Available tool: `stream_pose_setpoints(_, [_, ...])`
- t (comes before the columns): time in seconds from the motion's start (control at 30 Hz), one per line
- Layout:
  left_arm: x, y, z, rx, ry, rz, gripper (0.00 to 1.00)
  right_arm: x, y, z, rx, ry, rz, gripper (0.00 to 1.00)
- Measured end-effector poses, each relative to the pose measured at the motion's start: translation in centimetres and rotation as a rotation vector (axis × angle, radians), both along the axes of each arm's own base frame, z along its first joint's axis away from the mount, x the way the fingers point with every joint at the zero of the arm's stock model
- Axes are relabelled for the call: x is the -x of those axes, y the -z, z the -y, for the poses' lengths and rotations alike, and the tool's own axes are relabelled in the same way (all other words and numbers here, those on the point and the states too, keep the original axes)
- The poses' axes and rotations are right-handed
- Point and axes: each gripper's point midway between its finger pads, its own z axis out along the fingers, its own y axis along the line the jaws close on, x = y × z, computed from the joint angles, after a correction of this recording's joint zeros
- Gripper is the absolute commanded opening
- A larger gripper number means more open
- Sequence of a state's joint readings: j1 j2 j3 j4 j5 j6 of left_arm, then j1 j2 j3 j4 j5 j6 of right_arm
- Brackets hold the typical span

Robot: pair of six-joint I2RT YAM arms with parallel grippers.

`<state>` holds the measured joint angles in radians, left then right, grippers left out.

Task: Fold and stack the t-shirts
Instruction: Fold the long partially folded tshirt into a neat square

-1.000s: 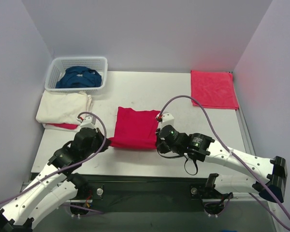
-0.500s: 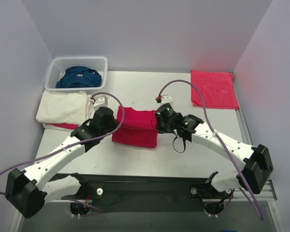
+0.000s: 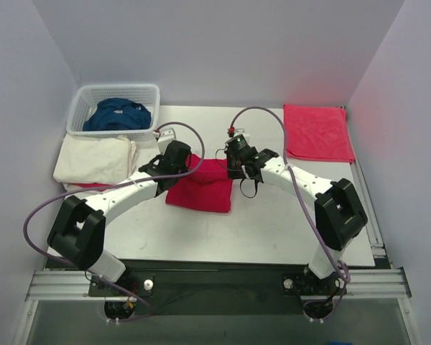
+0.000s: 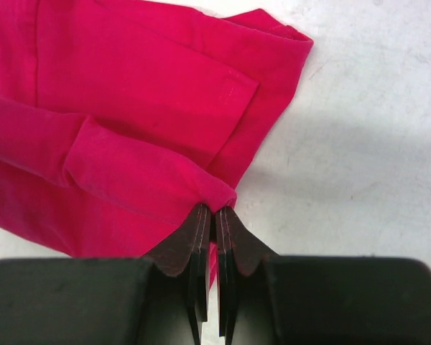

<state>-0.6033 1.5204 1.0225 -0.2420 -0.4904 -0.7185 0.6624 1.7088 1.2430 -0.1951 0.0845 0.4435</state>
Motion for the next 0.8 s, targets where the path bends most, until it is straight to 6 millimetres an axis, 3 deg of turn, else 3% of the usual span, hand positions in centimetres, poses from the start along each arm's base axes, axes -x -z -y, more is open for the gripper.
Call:
stream_pose_setpoints(0.3, [-4.7,2.5,-1.4,-0.022,-0.068,-0.025,0.0,-3.6,1.6,0.7,-0.019,0.056,-0.025,0.0])
stream_pose_setpoints(0.53, [-9.6,4.6,-0.3,-0.044,-0.052,-0.041,0.01,-6.8,3.2,0.8,-0.046,0.099,-0.042,0.0])
stream_pose_setpoints(0.6, [-10.8,4.9,0.0,-0.045,-0.05,-0.041,0.14,-7.8,3.7,0.8,-0.052,0.111,-0.049,0.0])
stream_pose_setpoints(0.63, [-11.4,4.9,0.0,-0.047,-0.05,-0.037,0.28,-8.5,3.9,0.8,-0.056,0.118,-0.049,0.0])
stream_pose_setpoints(0.67, [-12.1,4.9,0.1,-0.048,-0.049,-0.032,0.35,-9.3,4.1,0.9,-0.059,0.129,-0.048,0.02])
stream_pose_setpoints(0.8, [-14.8,3.2,0.3,-0.036,-0.054,0.023,0.5,-12.5,3.7,1.9,-0.094,0.194,-0.032,0.15])
